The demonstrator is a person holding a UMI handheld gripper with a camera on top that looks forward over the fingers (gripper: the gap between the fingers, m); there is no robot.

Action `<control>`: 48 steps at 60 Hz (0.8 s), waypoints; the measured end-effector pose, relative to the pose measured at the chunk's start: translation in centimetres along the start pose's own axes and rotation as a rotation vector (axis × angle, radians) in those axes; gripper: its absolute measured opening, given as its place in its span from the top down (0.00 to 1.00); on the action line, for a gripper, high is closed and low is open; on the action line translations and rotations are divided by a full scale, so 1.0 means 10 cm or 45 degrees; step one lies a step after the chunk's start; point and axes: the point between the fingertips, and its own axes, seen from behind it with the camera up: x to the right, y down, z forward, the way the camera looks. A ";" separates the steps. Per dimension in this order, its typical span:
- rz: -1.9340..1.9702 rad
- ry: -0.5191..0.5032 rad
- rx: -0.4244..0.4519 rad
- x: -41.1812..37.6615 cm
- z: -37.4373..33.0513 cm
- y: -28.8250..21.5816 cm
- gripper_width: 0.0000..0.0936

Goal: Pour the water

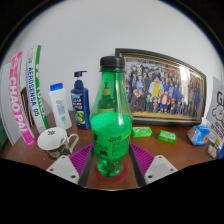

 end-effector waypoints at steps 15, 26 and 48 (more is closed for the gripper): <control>0.045 0.078 -0.153 0.08 -0.69 -0.03 0.09; 0.042 0.188 -0.274 0.14 -1.59 0.00 0.09; 0.045 0.270 -0.313 0.40 -2.82 0.09 0.09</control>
